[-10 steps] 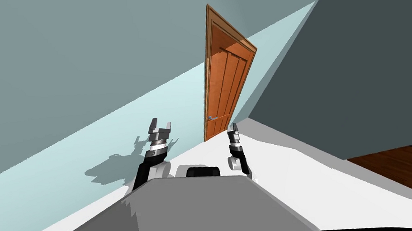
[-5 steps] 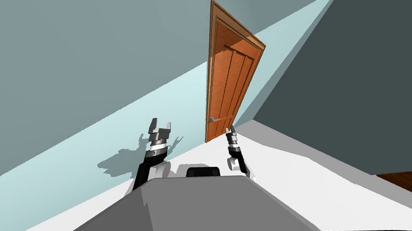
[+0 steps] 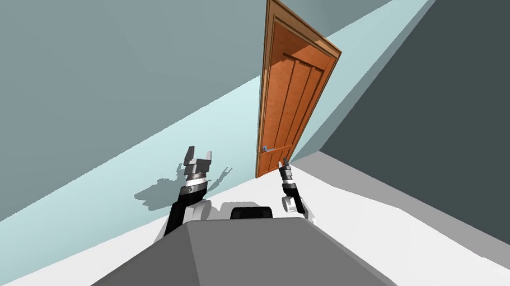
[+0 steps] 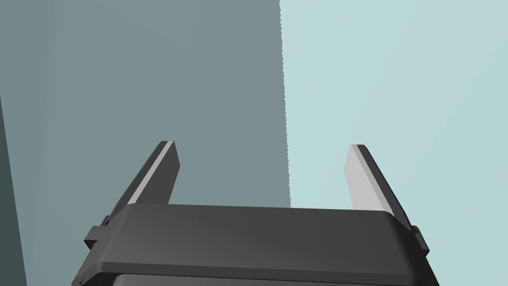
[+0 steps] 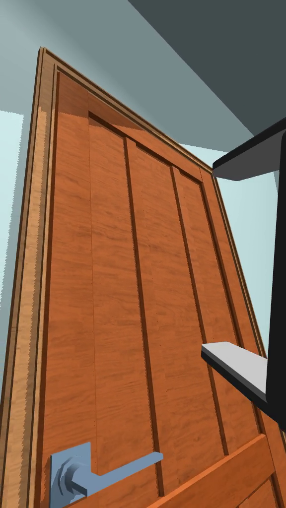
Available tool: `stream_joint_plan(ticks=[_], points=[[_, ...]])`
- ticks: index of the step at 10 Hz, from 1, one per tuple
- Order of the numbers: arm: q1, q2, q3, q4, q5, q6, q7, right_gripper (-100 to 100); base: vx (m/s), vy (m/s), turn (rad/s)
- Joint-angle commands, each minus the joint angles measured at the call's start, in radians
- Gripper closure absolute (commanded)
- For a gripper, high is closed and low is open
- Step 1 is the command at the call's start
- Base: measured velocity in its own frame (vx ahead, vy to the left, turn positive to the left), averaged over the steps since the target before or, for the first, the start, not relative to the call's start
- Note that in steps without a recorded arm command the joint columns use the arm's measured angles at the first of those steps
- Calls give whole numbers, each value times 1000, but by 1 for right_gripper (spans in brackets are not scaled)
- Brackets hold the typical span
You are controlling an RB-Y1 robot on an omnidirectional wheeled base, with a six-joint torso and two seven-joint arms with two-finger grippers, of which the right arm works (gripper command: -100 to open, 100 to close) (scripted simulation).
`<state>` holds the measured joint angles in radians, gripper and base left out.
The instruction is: Pull the door open
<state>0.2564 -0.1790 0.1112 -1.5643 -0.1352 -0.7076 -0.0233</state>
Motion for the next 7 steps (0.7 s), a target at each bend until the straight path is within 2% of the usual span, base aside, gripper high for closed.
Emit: stream_joint_plan(ticks=[1,2,3,4,7], points=[[-10,-1,5,36,0,-9,-4,-100,51,-39,86],[-22,-10,8,68,-3,-17,-14,-100,48,-41,120],[-22,-10,8,79,-3,-17,-14,-100,39,-37,68],[-34,-19,12,120,-6,-26,-24,-100,34,-39,113],[-70,-46,22,232,-15,-52,-54,-100,69,-70,197]])
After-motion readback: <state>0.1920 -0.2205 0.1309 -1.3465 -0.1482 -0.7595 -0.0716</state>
